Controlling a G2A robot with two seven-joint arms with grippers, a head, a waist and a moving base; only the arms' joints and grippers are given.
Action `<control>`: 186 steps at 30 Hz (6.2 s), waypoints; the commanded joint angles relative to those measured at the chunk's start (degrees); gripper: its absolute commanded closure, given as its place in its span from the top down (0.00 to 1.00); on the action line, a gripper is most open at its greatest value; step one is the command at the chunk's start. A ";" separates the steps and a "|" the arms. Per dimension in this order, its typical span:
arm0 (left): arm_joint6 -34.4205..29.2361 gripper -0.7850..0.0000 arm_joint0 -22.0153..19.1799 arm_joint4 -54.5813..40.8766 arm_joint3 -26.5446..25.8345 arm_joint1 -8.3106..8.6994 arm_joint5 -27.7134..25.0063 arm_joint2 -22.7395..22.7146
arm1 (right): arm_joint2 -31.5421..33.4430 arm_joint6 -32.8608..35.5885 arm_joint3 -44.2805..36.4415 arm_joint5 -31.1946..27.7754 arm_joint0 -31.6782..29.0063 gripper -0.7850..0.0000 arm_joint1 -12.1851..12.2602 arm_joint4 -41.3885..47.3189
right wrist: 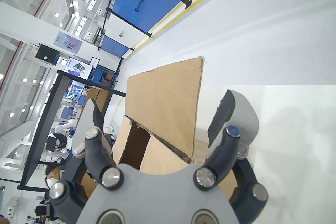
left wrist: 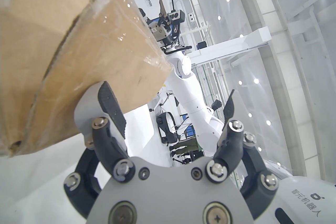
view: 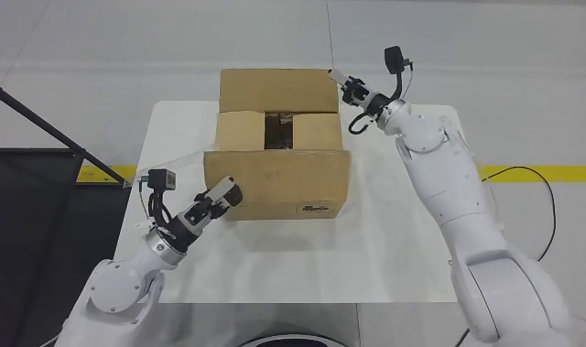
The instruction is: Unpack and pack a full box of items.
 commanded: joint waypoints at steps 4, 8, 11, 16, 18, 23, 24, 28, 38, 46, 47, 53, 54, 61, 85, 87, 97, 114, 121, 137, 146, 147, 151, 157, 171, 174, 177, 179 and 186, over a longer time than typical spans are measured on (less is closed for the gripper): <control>0.91 1.00 -0.54 0.59 0.78 -0.04 0.20 0.63 | -0.84 3.64 5.82 -3.72 2.42 1.00 -1.25 3.13; 1.43 1.00 -0.56 1.10 1.02 -0.05 0.16 0.94 | -0.52 8.56 8.95 -9.91 3.38 1.00 -1.99 7.37; 1.86 1.00 -0.50 1.66 0.93 -0.04 0.06 1.04 | 0.13 12.01 10.69 -14.62 4.00 1.00 -2.23 10.44; 2.60 1.00 0.05 2.05 0.66 0.00 -0.44 0.57 | 1.66 16.69 12.54 -20.61 4.51 1.00 -2.10 15.08; 2.81 1.00 0.39 1.98 0.45 0.04 -0.62 0.02 | 2.24 18.16 13.04 -21.95 4.72 1.00 -1.88 16.31; 3.24 1.00 1.30 2.05 -0.14 0.14 -1.24 -1.14 | 3.61 21.96 12.96 -25.17 4.34 1.00 -1.24 19.34; 3.27 1.00 1.41 2.17 -0.19 0.15 -1.28 -1.26 | 3.92 23.54 12.59 -25.69 4.10 1.00 -1.14 20.44; 3.55 1.00 1.57 2.63 -0.27 0.17 -1.33 -1.34 | 4.44 29.37 8.48 -22.73 2.51 1.00 -0.65 25.27; 5.39 1.00 -0.06 5.87 0.29 0.00 -1.01 1.12 | 3.88 37.67 -5.80 -14.43 -3.04 1.00 2.54 31.32; 7.33 1.00 -1.29 7.83 1.03 -0.19 -0.26 2.81 | 3.39 43.70 -9.89 -8.39 -4.27 1.00 4.28 31.98; 7.63 1.00 -1.41 8.16 1.17 -0.21 -0.02 2.96 | 3.37 43.84 -9.84 -7.92 -4.29 1.00 4.34 32.03; 9.08 1.00 -2.12 9.42 1.63 -0.36 0.53 4.04 | 1.79 43.19 -11.27 -1.52 -4.23 1.00 4.18 31.04; 9.20 1.00 -2.20 9.50 1.68 -0.38 0.53 4.15 | 1.52 43.42 -11.61 -0.93 -4.39 1.00 4.14 31.10; 10.32 1.00 -2.15 9.66 1.88 -0.50 -0.13 4.62 | 0.23 46.19 -13.72 0.11 -6.30 1.00 4.10 31.82; 13.31 1.00 8.28 1.90 -2.29 -0.18 -9.86 -6.50 | -0.62 44.89 -10.06 0.47 -8.33 1.00 4.42 32.27; 13.45 1.00 9.30 0.56 -1.94 -0.17 -10.85 -7.90 | -0.74 44.75 -9.55 0.52 -8.14 1.00 4.40 32.17; 13.45 1.00 12.56 -4.68 -1.39 -0.29 -14.00 -12.50 | -1.23 44.95 -8.05 0.15 -7.71 1.00 4.20 32.74; 19.37 1.00 9.11 -3.13 5.66 -0.73 -6.88 -10.13 | -1.23 44.95 -8.05 0.15 -7.71 1.00 4.20 32.74; 22.09 1.00 0.19 -14.40 20.49 -1.56 0.78 -6.80 | -1.23 44.95 -8.05 0.15 -7.71 1.00 4.20 32.74; 24.22 1.00 -13.70 -15.68 31.99 -2.40 7.86 -2.74 | -1.23 44.95 -8.05 0.15 -7.71 1.00 4.20 32.74; 27.37 1.00 -18.69 -14.41 35.99 -3.04 9.18 -0.63 | -1.23 44.95 -8.05 0.15 -7.71 1.00 4.20 32.74; 27.74 1.00 -18.91 -14.44 36.00 -3.10 8.86 -0.67 | -1.23 44.95 -8.05 0.15 -7.71 1.00 4.20 32.74; 30.07 1.00 -18.51 -13.05 34.39 -3.26 6.83 -1.00 | -1.23 44.95 -8.05 0.15 -7.71 1.00 4.20 32.74; 34.04 1.00 -16.24 -9.44 28.62 -3.36 4.47 -2.18 | -1.23 44.95 -8.05 0.15 -7.71 1.00 4.20 32.74; 35.69 1.00 -11.90 -7.52 14.74 -3.45 4.90 -6.34 | -1.23 44.95 -8.05 0.15 -7.71 1.00 4.20 32.74; 34.82 1.00 -11.26 -6.96 12.64 -3.41 5.35 -7.26 | -1.23 44.95 -8.05 0.15 -7.71 1.00 4.20 32.74; 34.35 1.00 -11.16 -6.09 10.65 -3.43 5.99 -7.41 | -1.23 44.95 -8.05 0.15 -7.71 1.00 4.20 32.74; 34.01 1.00 -11.02 -5.25 9.10 -3.47 6.34 -7.08 | -1.23 44.95 -8.05 0.15 -7.71 1.00 4.20 32.74; 32.70 1.00 -10.22 -2.67 3.61 -3.74 6.79 -4.87 | -1.23 44.95 -8.05 0.15 -7.71 1.00 4.20 32.74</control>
